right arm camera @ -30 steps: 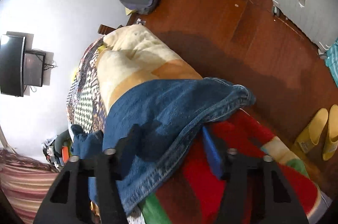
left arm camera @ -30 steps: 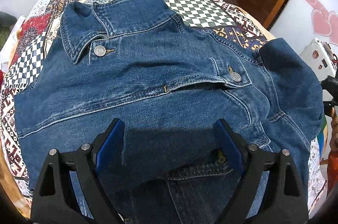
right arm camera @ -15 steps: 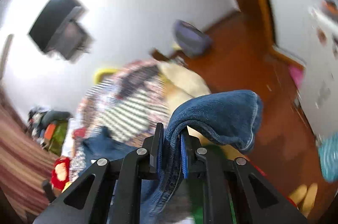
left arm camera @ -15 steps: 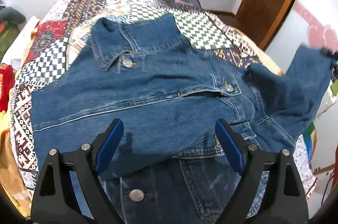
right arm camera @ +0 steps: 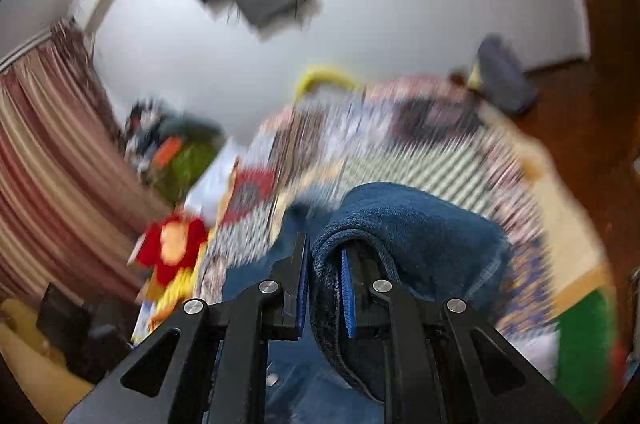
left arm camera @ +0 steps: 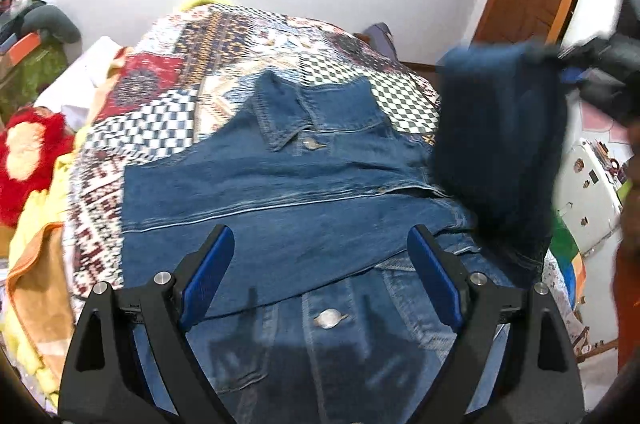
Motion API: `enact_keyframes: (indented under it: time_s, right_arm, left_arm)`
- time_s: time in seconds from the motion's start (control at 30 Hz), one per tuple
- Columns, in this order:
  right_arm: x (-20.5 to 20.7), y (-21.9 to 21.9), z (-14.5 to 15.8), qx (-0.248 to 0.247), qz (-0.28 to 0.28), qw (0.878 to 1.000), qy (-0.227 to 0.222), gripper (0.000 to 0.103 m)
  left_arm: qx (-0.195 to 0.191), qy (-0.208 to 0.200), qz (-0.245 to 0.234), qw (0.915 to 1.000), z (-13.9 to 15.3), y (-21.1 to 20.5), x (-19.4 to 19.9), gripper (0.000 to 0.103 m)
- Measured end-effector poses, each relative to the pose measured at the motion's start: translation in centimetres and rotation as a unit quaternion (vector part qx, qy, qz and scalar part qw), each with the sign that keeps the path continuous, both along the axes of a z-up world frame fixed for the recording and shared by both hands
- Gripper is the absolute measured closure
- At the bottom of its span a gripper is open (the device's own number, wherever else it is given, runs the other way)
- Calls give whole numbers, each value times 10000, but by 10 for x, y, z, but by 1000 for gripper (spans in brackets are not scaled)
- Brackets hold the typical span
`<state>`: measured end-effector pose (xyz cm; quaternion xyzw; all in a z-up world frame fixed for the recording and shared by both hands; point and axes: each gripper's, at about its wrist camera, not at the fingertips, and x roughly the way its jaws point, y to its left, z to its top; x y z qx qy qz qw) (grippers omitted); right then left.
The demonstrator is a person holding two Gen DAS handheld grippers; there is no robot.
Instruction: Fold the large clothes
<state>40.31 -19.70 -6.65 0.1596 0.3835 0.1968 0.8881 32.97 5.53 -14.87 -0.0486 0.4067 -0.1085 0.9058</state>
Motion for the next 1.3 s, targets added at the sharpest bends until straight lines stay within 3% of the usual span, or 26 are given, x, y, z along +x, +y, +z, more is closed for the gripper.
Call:
enact_keyframes:
  time_s: [0.17,0.27,0.5,0.6,0.7,0.83,1.07,1.17,1.3]
  right_arm:
    - [10,57,-92,-323,562,9918,1102,91]
    - [3,77,-133,-587,817,9837,1493,91]
    - [-12,84,-168,-712,1109,9644,2294,90]
    - [-14,70,-163,-570,1138,9576,2586,90]
    - [-19,52,-146,-464,1068,9594,2568,90]
    - [-28,36,-113,-500,1086,9672,2243,90]
    - [-45,-24,-65,-1224,428,9834,1270,90]
    - [-46,-57,-59,-1343,95,9839,1177,90]
    - [-42,-100,-66,-1145,-285,9835,1370,90]
  left_arm:
    - [53,-25,263,9996,-1,27,-21,14]
    - [15,60,418,9991,-6,42,-29,14]
    - [12,258,531,9983,-17,51,-33,14]
    - [28,251,431,9988,-14,41,-31,14]
    - [103,181,256,9995,-8,27,-26,14]
    - [197,123,-57,9997,1,1,-17,14]
    - [433,125,-767,9960,9,-60,14,14]
    - [723,184,-1153,9905,1,-91,33,13]
    - [1420,533,-1392,9786,-33,-126,64,13]
